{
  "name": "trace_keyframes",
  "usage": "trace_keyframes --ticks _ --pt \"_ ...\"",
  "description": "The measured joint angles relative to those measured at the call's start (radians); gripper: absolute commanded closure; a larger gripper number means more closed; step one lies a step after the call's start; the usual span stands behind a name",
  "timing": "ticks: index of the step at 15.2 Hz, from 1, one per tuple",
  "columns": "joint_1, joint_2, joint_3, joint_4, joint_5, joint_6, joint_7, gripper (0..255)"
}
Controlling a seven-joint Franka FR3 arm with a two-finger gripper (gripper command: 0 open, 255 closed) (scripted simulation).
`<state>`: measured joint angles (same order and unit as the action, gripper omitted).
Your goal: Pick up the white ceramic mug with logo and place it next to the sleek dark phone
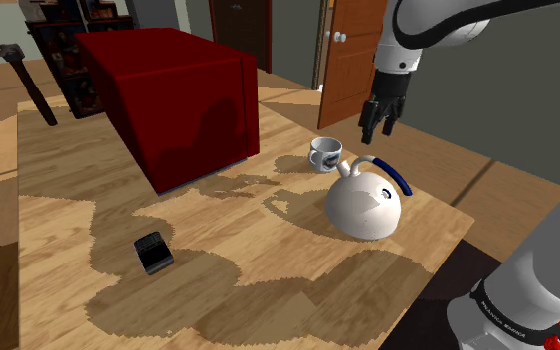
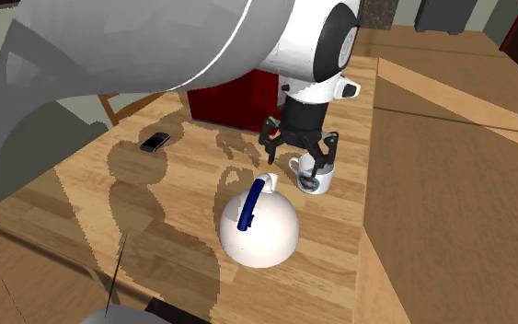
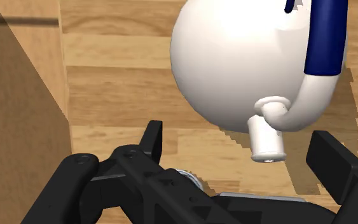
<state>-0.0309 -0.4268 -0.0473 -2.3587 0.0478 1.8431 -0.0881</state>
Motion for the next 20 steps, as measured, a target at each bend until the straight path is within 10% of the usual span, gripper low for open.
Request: trace_keyframes --ticks 20 --pt "-0.05 0.653 -0.065 0.418 0.028 0.244 -0.127 0"
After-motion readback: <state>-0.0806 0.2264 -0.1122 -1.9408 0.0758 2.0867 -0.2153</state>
